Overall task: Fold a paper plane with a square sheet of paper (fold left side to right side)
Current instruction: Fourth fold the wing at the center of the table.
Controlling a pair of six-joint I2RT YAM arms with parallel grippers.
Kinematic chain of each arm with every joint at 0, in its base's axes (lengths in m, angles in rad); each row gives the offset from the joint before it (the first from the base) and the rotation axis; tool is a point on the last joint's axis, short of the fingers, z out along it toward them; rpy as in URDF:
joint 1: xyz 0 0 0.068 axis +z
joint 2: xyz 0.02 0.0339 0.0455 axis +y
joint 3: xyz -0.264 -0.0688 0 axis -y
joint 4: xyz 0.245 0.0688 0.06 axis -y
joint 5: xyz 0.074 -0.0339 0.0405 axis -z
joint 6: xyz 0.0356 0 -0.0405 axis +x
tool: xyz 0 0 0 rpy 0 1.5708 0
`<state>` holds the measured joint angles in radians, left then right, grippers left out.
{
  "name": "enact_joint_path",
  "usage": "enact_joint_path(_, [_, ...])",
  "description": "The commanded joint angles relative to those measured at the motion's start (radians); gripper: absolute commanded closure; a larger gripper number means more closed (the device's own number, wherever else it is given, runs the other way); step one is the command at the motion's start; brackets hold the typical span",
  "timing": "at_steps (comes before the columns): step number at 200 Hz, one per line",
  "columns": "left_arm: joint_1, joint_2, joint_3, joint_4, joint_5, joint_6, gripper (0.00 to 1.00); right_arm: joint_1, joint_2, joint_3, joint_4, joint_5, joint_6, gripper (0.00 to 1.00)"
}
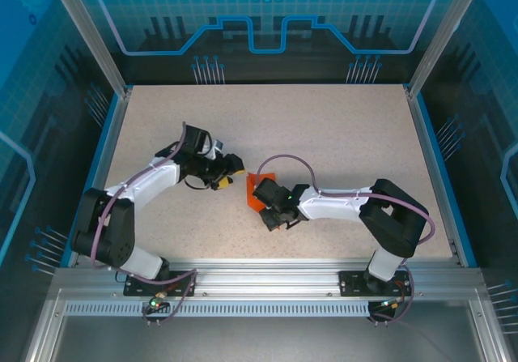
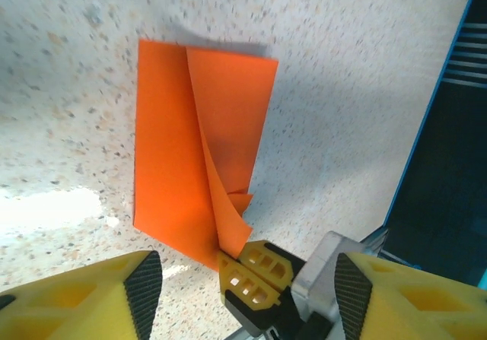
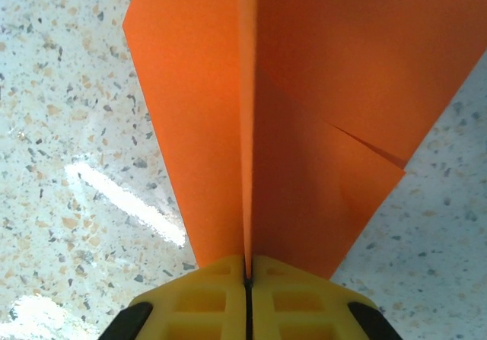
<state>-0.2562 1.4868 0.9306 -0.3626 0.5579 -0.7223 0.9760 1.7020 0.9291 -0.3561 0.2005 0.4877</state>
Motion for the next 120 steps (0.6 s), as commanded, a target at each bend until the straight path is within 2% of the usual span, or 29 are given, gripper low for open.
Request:
enact_joint_path(1, [0.031, -0.045, -0.010, -0.052, -0.008, 0.033, 0.35, -0.006, -0.030, -0.024, 0.031, -0.057, 0.017, 0.93])
enact_joint_path(30, [0.026, -0.028, -0.066, 0.001, 0.039, 0.020, 0.46, -0.044, -0.062, -0.074, 0.095, -0.161, 0.027, 0.93])
enact_joint_path(54, [-0.012, 0.008, -0.092, 0.039, 0.048, 0.005, 0.52, -0.072, -0.084, -0.103, 0.140, -0.230, 0.033, 0.93])
enact_joint_path(120, [-0.137, 0.170, -0.041, 0.101, 0.042, -0.022, 0.55, -0.141, -0.084, -0.141, 0.199, -0.370, 0.044, 0.93])
